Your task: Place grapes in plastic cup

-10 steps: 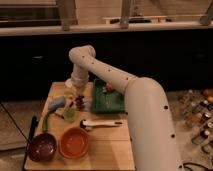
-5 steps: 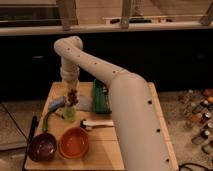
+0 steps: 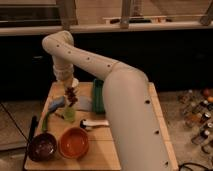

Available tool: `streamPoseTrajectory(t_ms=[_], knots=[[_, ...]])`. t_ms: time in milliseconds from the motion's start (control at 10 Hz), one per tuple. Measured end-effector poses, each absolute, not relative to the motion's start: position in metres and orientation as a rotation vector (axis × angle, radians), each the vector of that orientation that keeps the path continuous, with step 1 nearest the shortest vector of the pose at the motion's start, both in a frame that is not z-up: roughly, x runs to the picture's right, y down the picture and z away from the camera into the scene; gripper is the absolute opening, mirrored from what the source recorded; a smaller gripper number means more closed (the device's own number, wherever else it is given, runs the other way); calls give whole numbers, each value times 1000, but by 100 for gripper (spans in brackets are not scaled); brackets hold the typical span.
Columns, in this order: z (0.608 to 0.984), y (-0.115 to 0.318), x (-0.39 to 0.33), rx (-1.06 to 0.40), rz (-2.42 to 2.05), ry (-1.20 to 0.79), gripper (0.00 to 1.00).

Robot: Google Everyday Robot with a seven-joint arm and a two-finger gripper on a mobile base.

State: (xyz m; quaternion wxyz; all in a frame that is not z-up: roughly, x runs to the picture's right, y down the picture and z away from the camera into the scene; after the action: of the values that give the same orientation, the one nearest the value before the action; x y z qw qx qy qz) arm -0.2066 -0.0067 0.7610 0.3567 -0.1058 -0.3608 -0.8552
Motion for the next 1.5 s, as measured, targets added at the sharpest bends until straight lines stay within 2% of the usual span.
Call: streamPoseTrajectory(t_ms=[400, 800, 900, 1200, 1300, 1500], knots=[[740, 5, -220, -263, -2258, -913, 1], [727, 14, -228, -253, -2281, -918, 37], [724, 16, -228, -251, -2285, -922, 51], [721, 17, -229, -244, -2293, -929, 75], [719, 17, -229, -240, -2295, -932, 80], [718, 16, -229, -235, -2296, -934, 80]])
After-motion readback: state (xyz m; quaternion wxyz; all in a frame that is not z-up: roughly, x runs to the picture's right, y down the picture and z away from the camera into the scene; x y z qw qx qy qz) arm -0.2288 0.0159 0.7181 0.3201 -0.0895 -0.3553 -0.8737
